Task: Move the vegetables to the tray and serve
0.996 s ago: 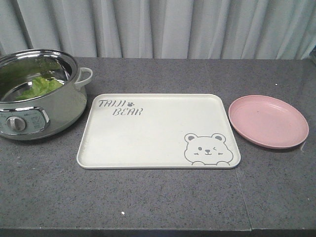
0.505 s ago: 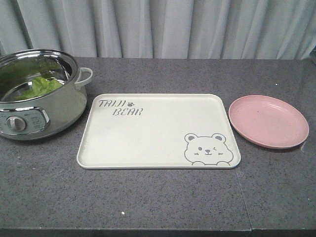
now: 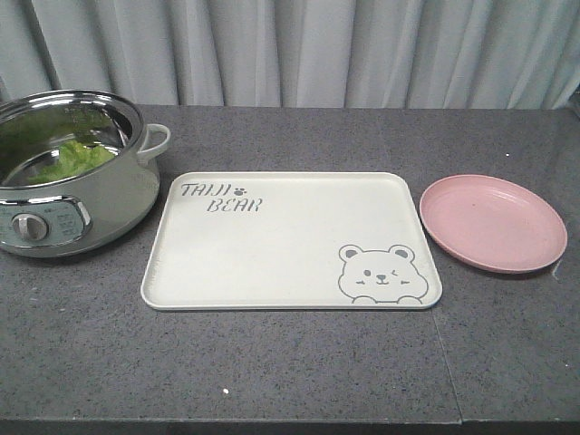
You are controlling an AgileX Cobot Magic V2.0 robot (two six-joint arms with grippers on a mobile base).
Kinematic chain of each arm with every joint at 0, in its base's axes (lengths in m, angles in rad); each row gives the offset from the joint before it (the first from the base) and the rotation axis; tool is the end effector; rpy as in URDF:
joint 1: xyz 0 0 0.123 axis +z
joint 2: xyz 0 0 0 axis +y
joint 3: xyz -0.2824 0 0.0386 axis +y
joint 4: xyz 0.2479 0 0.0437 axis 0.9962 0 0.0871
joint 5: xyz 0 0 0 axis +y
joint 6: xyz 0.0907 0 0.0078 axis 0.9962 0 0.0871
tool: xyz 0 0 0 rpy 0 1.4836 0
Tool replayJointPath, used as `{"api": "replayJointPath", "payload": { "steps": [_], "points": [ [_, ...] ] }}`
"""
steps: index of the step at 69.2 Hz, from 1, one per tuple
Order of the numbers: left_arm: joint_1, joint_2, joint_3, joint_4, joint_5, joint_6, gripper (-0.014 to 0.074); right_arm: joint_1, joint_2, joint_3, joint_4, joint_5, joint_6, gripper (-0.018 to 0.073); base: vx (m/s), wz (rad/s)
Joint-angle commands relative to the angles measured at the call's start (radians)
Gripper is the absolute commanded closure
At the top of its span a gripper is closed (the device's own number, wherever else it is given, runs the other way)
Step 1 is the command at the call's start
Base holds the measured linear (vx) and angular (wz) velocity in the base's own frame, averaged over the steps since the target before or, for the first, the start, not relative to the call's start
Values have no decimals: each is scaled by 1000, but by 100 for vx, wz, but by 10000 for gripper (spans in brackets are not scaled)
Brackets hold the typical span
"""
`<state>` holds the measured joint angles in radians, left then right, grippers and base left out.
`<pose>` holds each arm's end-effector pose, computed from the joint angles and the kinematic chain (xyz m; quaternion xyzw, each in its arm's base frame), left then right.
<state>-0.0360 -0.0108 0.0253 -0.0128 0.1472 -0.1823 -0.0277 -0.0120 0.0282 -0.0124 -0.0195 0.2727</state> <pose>0.0564 -0.0022 0.1917 -0.0576 0.7307 -0.0791 0.6757 0.0564 -0.0015 0.2060 0.0967 0.6674 0.0858 0.7334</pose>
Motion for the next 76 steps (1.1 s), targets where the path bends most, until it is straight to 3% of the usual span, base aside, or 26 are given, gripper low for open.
{"api": "replayJointPath", "payload": {
  "steps": [1,16,30,42,52,60,70,76],
  "points": [
    [-1,9,21,-46,-96,-78,602,-5,-4,14,23,-107,25,561,0,0],
    [-1,9,21,-120,-161,-232,602,-5,-4,14,29,-110,75,561,0,0],
    [-1,9,5,-120,-238,-350,602,-5,-4,-65,12,-67,175,561,0,0],
    [-1,9,-122,-104,-269,-352,592,0,97,-280,-36,87,166,561,0,0],
    [-1,11,-249,-26,-254,-349,573,32,250,-453,-35,86,47,531,0,0],
    [-1,10,-319,-29,-203,-349,519,72,367,-555,-31,86,2,398,0,0],
    [-1,10,-332,-40,-154,-358,389,97,459,-591,-29,68,3,79,0,0],
    [-1,10,-332,-44,-165,-361,300,97,472,-591,-28,64,6,-43,0,0]
  ]
}}
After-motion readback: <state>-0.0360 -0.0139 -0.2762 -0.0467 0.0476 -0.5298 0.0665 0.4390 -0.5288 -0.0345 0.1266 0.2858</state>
